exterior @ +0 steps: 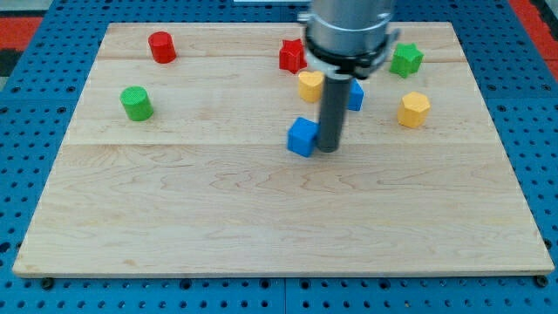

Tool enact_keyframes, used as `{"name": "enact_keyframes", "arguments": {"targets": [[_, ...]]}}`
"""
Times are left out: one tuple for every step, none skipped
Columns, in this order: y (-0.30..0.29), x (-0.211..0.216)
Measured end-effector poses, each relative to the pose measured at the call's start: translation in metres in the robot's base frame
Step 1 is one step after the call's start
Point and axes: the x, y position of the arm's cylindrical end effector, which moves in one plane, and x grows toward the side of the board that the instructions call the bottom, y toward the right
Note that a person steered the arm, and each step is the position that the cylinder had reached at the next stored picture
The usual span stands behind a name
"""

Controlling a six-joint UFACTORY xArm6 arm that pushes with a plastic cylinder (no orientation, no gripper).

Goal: Drag the blue cube to the bottom left side of the board

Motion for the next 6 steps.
{"name": "enact_keyframes", "arguments": {"targets": [[-0.009, -0.023], [-0.001, -0.062], [-0.001, -0.075], [-0.002, -0.048], [-0.040, -0.021], [-0.066, -0.005]]}}
